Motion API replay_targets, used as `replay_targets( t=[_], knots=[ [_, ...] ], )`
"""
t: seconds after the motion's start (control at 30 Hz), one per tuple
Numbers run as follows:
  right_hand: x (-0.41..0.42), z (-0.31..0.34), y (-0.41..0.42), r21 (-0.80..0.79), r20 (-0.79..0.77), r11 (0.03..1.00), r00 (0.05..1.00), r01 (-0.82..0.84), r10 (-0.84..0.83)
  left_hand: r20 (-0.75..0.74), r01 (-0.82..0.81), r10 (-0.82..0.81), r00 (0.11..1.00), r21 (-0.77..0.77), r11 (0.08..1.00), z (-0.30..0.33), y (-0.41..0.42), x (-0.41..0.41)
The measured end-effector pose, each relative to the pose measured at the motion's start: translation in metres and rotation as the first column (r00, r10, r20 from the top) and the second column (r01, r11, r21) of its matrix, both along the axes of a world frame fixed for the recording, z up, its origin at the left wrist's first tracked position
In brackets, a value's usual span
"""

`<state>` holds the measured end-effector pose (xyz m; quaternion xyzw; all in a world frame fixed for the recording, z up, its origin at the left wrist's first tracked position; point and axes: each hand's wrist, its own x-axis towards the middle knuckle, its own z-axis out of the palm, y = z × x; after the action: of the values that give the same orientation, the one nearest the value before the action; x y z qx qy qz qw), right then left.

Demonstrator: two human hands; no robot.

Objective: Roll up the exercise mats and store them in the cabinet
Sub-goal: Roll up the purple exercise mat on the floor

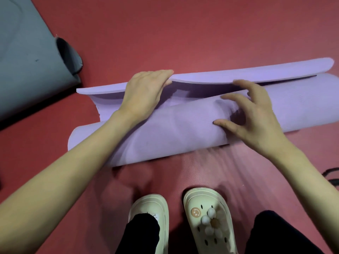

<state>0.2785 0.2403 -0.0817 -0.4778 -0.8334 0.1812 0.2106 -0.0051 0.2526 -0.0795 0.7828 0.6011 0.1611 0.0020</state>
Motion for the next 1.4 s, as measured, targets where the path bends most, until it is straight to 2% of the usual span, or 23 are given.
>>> replay_targets(
  t=[0.1,0.2,0.4,0.63,0.77,0.9,1.0,1.1,1.17,1.27,1.4],
  knots=[
    [-0.009,-0.013,-0.003,0.122,-0.019,0.982,0.989,0.145,-0.144,-0.041,-0.024,0.025,0.999,0.031,0.999,0.008,0.000,-0.001],
    [-0.016,-0.024,0.005,0.192,-0.014,0.957,0.976,0.215,-0.217,-0.068,-0.016,0.019,0.998,0.045,0.999,0.018,0.000,0.002],
    [-0.025,-0.032,0.023,0.393,0.119,0.910,0.974,0.131,-0.192,-0.028,-0.008,0.009,1.000,0.040,0.999,0.028,-0.017,0.018],
    [-0.027,-0.038,0.031,0.447,0.052,0.877,0.973,0.178,-0.225,-0.008,0.033,-0.033,0.999,0.083,0.996,0.020,-0.033,0.026],
    [-0.024,-0.045,0.027,0.476,-0.016,0.860,0.980,0.183,-0.200,0.037,0.096,-0.104,0.994,0.169,0.981,0.011,-0.049,0.032],
    [-0.027,-0.044,0.034,0.489,-0.121,0.838,0.971,0.241,-0.208,-0.029,0.099,-0.095,0.995,0.209,0.973,-0.001,-0.054,0.034],
    [-0.027,-0.047,0.039,0.493,-0.197,0.823,0.957,0.283,-0.211,0.006,0.041,-0.042,0.999,0.131,0.990,-0.003,-0.051,0.032],
    [-0.025,-0.051,0.039,0.464,-0.318,0.821,0.927,0.333,-0.197,0.148,0.043,-0.022,0.989,-0.137,0.990,0.007,-0.043,0.036],
    [-0.024,-0.052,0.038,0.439,-0.369,0.829,0.911,0.346,-0.185,0.160,0.062,-0.012,0.987,-0.314,0.947,0.011,-0.038,0.042],
    [-0.022,-0.050,0.040,0.432,-0.329,0.851,0.931,0.300,-0.161,0.134,0.009,0.047,0.990,-0.389,0.921,0.014,-0.033,0.050],
    [-0.004,-0.035,0.045,0.398,-0.152,0.911,0.987,0.105,-0.048,0.136,-0.039,0.105,0.985,-0.419,0.907,0.016,-0.031,0.058]
  ],
)
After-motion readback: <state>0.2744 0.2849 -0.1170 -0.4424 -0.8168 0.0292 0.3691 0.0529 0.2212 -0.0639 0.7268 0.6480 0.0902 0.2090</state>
